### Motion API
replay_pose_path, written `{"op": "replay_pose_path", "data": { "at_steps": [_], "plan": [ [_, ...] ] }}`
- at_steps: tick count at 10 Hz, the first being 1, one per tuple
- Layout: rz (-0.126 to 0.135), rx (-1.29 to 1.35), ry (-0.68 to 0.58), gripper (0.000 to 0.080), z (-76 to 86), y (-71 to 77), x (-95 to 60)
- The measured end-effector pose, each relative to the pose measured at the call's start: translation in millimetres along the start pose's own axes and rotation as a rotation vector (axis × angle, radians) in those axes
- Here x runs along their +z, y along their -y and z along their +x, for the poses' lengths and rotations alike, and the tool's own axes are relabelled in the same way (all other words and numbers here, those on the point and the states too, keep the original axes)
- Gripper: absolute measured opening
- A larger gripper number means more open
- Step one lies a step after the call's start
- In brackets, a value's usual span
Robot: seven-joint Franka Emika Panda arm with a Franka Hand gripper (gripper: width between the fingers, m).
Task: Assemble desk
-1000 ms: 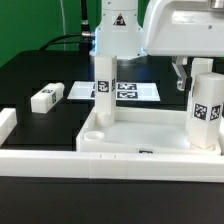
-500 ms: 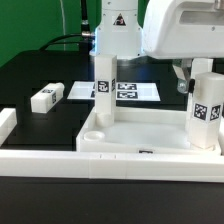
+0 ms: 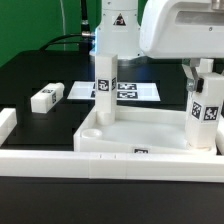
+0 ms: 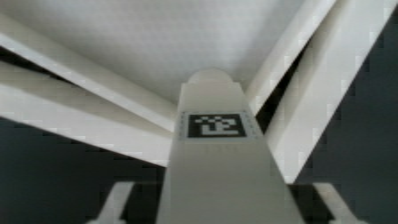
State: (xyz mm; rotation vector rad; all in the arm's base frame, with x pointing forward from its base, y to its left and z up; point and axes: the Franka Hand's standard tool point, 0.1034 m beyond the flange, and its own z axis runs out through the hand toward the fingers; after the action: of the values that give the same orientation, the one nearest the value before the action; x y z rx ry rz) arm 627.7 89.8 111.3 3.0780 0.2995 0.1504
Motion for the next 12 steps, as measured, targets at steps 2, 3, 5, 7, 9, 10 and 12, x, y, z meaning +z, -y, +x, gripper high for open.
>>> {"op": "replay_pose_path", "data": {
  "at_steps": [2,3,5,7,9,10,12],
  "plan": [
    [0.019,0.207,0.002,0.0288,0.0,-2.3,0.4],
    [0.029,0.342,0.003,0.0288,0.0,-1.7,0.7],
    [0.045,0.533,0.009,0.0289,-0.2,-3.1,1.9],
    [0.044,0.691,0.011,0.0289,0.1,-3.5,2.5],
    [0.044,0.849,0.014,0.0291,1.2,-2.8,2.8],
    [0.043,0.906,0.015,0.0291,1.6,-2.6,2.8],
    [0.043,0.988,0.017,0.0290,1.8,-2.5,2.7]
  ]
}}
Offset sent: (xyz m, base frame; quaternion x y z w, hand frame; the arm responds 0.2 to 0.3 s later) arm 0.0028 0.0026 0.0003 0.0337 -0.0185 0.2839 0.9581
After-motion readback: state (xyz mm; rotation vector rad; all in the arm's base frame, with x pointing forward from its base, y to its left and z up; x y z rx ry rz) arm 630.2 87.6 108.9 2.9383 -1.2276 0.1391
